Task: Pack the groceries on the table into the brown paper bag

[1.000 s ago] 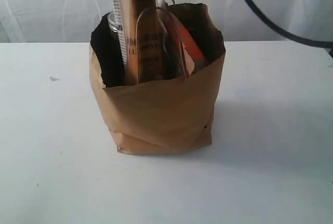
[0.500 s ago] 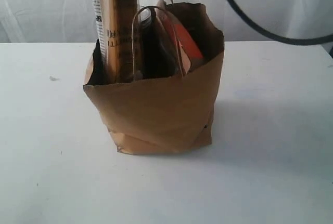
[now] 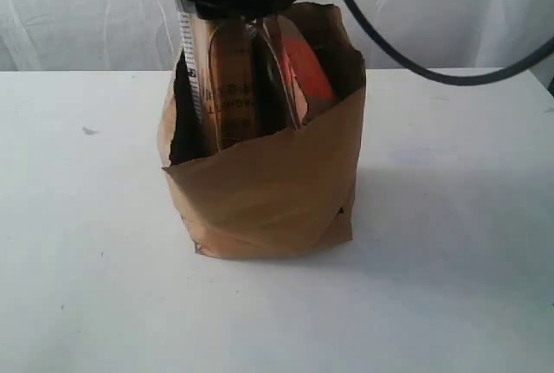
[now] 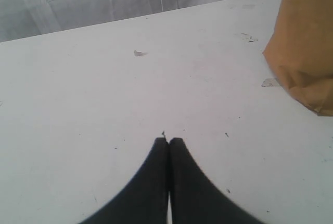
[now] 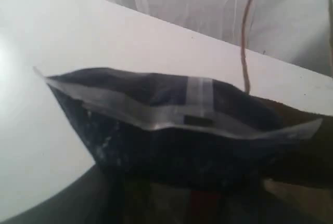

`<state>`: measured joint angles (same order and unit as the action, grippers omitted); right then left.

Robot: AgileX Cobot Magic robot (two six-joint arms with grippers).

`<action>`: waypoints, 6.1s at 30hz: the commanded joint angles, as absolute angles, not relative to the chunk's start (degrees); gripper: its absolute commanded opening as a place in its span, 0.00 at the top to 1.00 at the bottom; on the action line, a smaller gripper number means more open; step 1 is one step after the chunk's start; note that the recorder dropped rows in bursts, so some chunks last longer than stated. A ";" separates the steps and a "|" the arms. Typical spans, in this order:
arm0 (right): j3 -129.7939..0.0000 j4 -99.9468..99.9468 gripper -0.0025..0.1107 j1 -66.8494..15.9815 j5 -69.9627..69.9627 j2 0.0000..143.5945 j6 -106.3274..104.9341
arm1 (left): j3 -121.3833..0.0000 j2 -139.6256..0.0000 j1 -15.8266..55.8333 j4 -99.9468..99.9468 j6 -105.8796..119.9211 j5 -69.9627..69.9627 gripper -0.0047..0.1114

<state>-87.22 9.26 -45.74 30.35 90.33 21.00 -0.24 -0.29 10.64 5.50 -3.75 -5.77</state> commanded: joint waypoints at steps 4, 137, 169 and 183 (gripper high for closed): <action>-86.97 9.92 0.98 -44.99 30.36 88.32 23.27 | 0.00 0.00 10.46 5.47 -3.82 -5.60 0.96; -51.24 6.16 0.98 -44.63 43.28 30.17 21.26 | 0.00 0.00 10.46 5.47 -3.82 -5.60 0.96; -14.39 7.19 0.98 -21.47 19.07 9.02 17.55 | 0.00 0.00 10.46 5.47 -3.82 -5.60 0.96; -3.85 7.19 0.98 -7.80 19.12 0.00 17.55 | 0.00 0.00 10.46 5.47 -3.82 -5.60 0.96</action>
<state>-5.53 6.66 -9.30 19.59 0.45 18.02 -0.24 -0.29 10.64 5.50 -3.75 -5.77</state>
